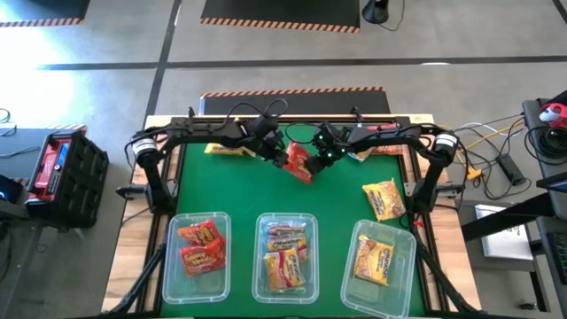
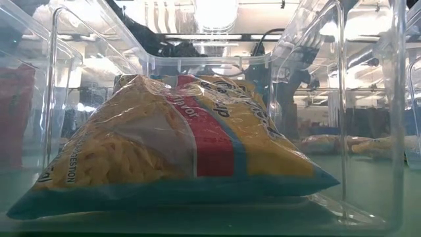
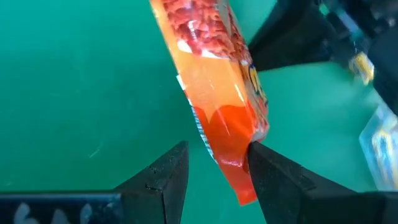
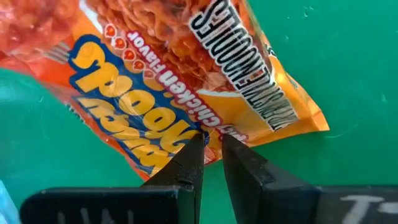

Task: Sort Maruchan noodles
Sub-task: Put the orange noodle pack into the left transparent bin

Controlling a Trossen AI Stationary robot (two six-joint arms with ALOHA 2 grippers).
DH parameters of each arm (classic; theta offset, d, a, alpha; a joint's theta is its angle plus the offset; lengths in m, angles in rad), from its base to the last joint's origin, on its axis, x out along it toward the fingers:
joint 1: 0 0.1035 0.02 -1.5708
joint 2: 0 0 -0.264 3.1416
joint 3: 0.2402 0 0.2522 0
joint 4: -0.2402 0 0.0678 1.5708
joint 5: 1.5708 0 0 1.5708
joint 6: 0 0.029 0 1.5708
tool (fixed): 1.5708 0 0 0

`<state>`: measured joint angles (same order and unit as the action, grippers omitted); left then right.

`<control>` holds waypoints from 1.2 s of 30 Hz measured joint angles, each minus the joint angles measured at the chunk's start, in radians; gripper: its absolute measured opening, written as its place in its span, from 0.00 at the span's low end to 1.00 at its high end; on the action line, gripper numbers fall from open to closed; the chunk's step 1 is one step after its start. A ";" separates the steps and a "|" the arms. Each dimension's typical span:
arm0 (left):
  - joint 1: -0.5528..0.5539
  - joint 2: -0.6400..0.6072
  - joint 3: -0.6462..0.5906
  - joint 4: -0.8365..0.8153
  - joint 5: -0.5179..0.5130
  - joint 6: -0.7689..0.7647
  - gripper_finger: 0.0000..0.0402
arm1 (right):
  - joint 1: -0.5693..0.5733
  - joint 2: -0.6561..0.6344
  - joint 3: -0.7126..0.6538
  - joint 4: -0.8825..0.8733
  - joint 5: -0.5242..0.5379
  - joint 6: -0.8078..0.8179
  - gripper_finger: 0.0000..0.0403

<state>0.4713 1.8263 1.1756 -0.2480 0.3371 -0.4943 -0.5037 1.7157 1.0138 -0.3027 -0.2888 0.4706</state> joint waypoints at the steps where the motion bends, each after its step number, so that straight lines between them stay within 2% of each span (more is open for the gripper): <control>1: 0.001 -0.001 -0.013 0.033 -0.003 -0.021 0.36 | 0.000 0.000 0.000 0.000 0.001 -0.001 0.12; 4: 0.001 -0.002 -0.039 0.147 -0.005 -0.080 0.36 | 0.000 0.000 -0.001 -0.003 0.007 -0.005 0.12; 8: 0.001 0.001 -0.041 0.208 -0.010 -0.096 0.36 | 0.000 0.005 -0.004 -0.013 0.029 -0.011 0.12; 12: 0.001 0.003 -0.042 0.233 -0.011 -0.098 0.36 | 0.000 0.005 -0.006 -0.014 0.067 -0.012 0.12; 25: 0.001 0.004 -0.042 0.286 -0.018 -0.091 0.37 | 0.000 0.005 -0.008 -0.006 0.089 -0.012 0.12; 29: 0.000 0.009 -0.042 0.291 -0.065 -0.091 0.39 | 0.002 0.005 -0.008 0.005 0.091 -0.024 0.12; 36: -0.002 0.068 -0.042 0.394 -0.065 -0.154 0.43 | 0.002 0.003 -0.008 0.019 0.091 -0.026 0.12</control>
<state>0.4690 1.8941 1.1339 0.1455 0.2718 -0.6485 -0.5018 1.7191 1.0058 -0.2832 -0.1982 0.4444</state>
